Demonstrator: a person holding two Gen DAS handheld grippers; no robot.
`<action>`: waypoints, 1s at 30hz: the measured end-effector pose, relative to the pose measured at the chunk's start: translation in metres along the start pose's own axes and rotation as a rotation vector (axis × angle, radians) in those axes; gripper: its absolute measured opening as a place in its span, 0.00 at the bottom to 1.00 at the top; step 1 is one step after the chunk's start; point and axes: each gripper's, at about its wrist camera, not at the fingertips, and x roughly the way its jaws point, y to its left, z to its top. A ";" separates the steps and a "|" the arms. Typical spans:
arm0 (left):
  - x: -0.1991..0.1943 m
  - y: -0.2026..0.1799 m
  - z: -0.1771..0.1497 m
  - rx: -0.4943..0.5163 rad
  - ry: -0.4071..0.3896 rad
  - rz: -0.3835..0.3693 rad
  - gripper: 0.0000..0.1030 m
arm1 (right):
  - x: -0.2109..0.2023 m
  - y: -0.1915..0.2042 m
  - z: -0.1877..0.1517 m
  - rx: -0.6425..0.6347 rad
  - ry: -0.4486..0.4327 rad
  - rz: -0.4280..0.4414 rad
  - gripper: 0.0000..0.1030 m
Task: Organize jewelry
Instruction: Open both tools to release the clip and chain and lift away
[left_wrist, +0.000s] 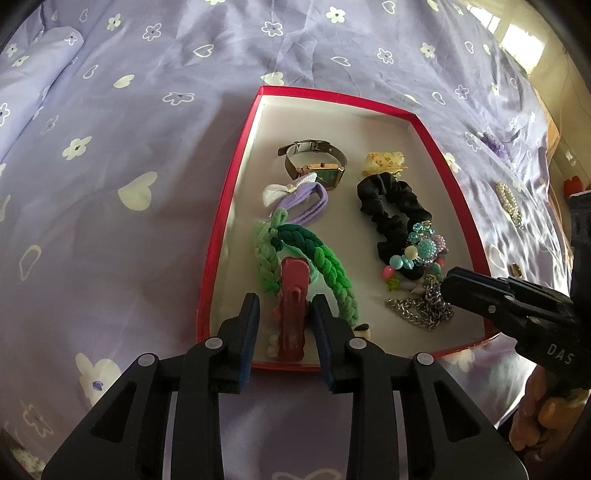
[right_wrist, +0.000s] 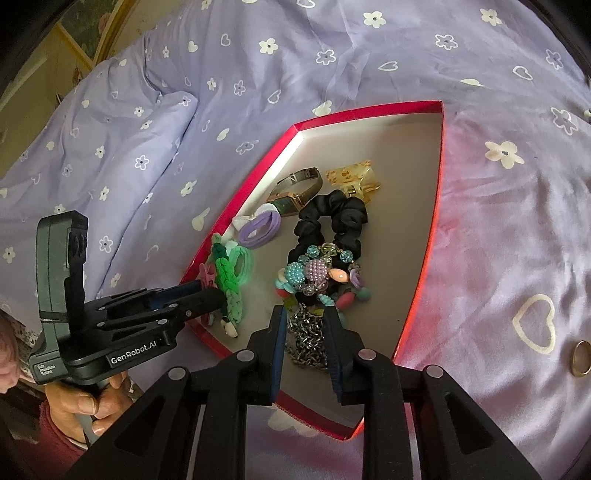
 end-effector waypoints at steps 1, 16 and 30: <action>0.000 0.000 0.000 0.000 0.000 0.000 0.27 | 0.000 0.000 0.000 0.002 -0.001 0.001 0.23; -0.007 -0.003 -0.003 0.000 -0.012 0.009 0.44 | -0.015 -0.001 -0.002 0.028 -0.036 0.032 0.42; -0.050 0.000 -0.020 -0.059 -0.106 0.014 0.74 | -0.051 -0.007 -0.012 0.109 -0.180 0.102 0.76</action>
